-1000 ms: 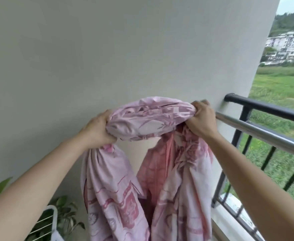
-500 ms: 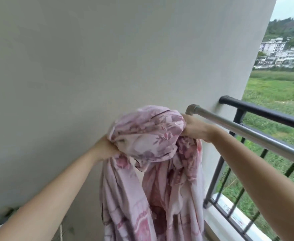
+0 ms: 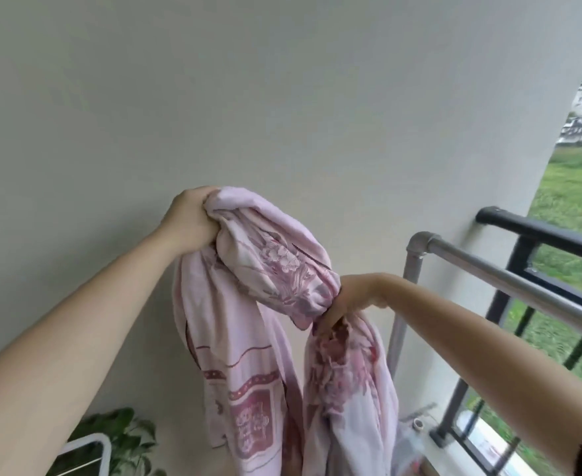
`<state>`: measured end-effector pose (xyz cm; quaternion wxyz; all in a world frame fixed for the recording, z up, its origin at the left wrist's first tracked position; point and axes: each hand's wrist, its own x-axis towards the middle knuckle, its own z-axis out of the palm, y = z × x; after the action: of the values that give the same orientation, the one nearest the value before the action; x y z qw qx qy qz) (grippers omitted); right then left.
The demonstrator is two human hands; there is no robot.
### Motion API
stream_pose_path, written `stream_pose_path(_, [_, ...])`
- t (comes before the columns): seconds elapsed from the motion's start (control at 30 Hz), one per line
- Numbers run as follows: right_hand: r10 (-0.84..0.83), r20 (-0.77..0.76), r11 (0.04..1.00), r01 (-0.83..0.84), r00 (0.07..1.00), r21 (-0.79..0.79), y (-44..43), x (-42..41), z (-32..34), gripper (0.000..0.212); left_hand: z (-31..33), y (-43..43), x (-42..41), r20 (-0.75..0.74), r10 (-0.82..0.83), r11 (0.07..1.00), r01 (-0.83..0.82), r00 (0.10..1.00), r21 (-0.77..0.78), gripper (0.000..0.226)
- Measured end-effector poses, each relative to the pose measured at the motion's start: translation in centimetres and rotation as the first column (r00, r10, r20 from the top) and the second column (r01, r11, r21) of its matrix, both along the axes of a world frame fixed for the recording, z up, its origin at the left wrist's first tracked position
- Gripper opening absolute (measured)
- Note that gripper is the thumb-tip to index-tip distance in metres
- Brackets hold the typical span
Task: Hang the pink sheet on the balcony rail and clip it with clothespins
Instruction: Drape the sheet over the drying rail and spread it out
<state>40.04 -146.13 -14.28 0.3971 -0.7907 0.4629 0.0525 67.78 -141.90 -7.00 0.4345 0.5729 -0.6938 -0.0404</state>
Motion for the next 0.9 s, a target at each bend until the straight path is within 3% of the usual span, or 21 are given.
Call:
stream_pose_path(0.1, [-0.194,-0.097,0.941,0.157,0.976,-0.301,-4.3,-0.1,1.4,0.040,-3.2,-0.3,3.2,0.209,0.146,0.934,-0.205,0.967,0.294,0.030])
stream_pose_path(0.2, [-0.270,-0.008,0.834,0.230,0.963,-0.501,-7.2,1.2,3.7,0.028,-6.1,-1.0,4.0,0.137,0.166,0.880,-0.209,0.977,0.427,0.032])
stream_pose_path(0.3, [-0.302,0.189,0.671,0.349,0.934,-0.654,-9.2,2.6,6.5,0.024,-6.4,-2.0,3.2,-0.080,0.164,0.906,-0.118,0.983,0.406,0.021])
stream_pose_path(0.37, [-0.272,0.281,0.592,0.390,0.920,-0.705,-10.1,3.1,9.3,0.022,-5.1,-2.3,2.6,-0.252,0.065,0.928,0.034,0.966,0.372,0.033])
stream_pose_path(0.47, [-0.232,0.314,0.501,0.390,0.921,-0.773,-10.6,1.8,13.7,0.023,-1.9,-2.4,1.4,-0.369,-0.117,0.909,0.249,0.922,0.334,0.045])
stream_pose_path(0.57, [-0.254,0.312,0.410,0.394,0.915,-0.822,-10.9,-1.0,16.9,0.041,0.8,-3.7,-0.4,-0.380,-0.180,0.946,0.266,0.907,0.186,0.059])
stream_pose_path(0.67, [-0.376,0.180,0.327,0.312,0.909,-0.892,-10.1,-4.4,18.7,0.049,3.0,-5.1,-3.0,-0.404,-0.116,0.992,0.125,0.907,-0.006,0.033])
stream_pose_path(0.8, [-0.432,0.101,0.282,0.240,0.896,-0.929,-7.6,-9.0,19.9,0.046,4.9,-6.1,-6.6,-0.396,-0.082,0.997,0.075,0.914,-0.033,0.039])
stream_pose_path(0.9, [-0.521,0.153,0.063,0.217,0.839,-0.974,-5.5,-12.9,20.7,0.031,5.2,-6.3,-10.5,-0.328,-0.132,0.991,0.131,0.936,-0.025,0.052])
